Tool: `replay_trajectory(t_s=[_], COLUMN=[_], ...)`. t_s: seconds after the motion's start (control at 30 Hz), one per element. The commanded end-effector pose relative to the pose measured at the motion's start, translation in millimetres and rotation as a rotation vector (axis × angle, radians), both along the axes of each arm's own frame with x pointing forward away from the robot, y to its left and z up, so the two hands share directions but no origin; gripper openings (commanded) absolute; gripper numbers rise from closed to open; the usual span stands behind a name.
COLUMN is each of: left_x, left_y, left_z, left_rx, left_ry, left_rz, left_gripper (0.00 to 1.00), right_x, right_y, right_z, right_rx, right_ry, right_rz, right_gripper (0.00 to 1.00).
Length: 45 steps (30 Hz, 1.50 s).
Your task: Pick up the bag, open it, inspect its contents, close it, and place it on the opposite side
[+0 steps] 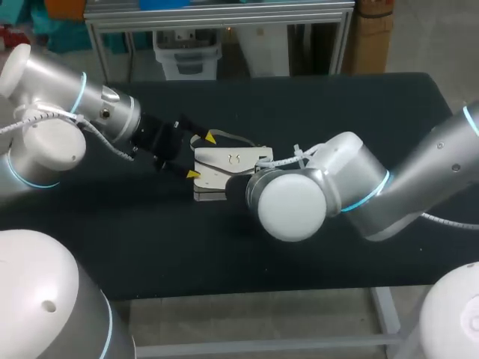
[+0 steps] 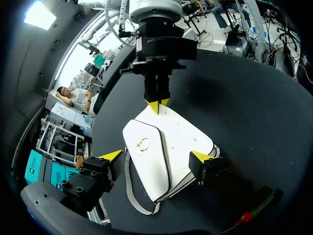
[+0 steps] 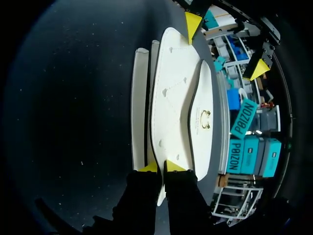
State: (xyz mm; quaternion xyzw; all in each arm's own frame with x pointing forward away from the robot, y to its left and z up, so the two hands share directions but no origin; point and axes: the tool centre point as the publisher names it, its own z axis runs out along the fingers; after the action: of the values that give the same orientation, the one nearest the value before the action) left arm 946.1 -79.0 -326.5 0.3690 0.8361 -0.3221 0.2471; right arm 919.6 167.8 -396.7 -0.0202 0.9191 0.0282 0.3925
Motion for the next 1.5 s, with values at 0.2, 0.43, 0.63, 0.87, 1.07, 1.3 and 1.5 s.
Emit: replay_trajectory(t_s=[0.2, 0.43, 0.63, 0.87, 1.07, 1.3, 1.5], left_x=[-4.8, 1.3, 4.0, 7.1, 15.1, 24.5, 32.1], left_y=[-16.4, -23.8, -26.8, -32.2, -37.9, -42.0, -39.8], left_z=[-14.6, -21.7, -25.4, -32.1, -38.6, -44.3, -43.6], left_rx=[-0.017, 0.016, 0.031, 0.047, 0.045, 0.066, 0.052], left_ry=[-0.133, -0.186, -0.186, -0.199, -0.219, -0.243, -0.257], left_rz=[0.025, 0.056, 0.031, 0.043, 0.092, 0.143, 0.191], left_gripper=[0.72, 0.51, 0.49, 0.49, 0.52, 0.44, 0.27], right_x=[-0.6, -0.6, -0.6, -0.6, -0.6, -0.6, -0.6], right_y=[-1.2, -1.2, -1.2, -1.2, -1.2, -1.2, -1.2], right_z=[-10.3, -10.3, -10.3, -10.3, -10.3, -10.3, -10.3], right_rx=[0.011, 0.011, 0.011, 0.011, 0.011, 0.011, 0.011], right_ry=[-0.021, -0.021, -0.021, -0.021, -0.021, -0.021, -0.021], right_rz=[0.009, 0.009, 0.009, 0.009, 0.009, 0.009, 0.009], right_gripper=[0.00, 0.00, 0.00, 0.00, 0.00, 0.00, 0.00])
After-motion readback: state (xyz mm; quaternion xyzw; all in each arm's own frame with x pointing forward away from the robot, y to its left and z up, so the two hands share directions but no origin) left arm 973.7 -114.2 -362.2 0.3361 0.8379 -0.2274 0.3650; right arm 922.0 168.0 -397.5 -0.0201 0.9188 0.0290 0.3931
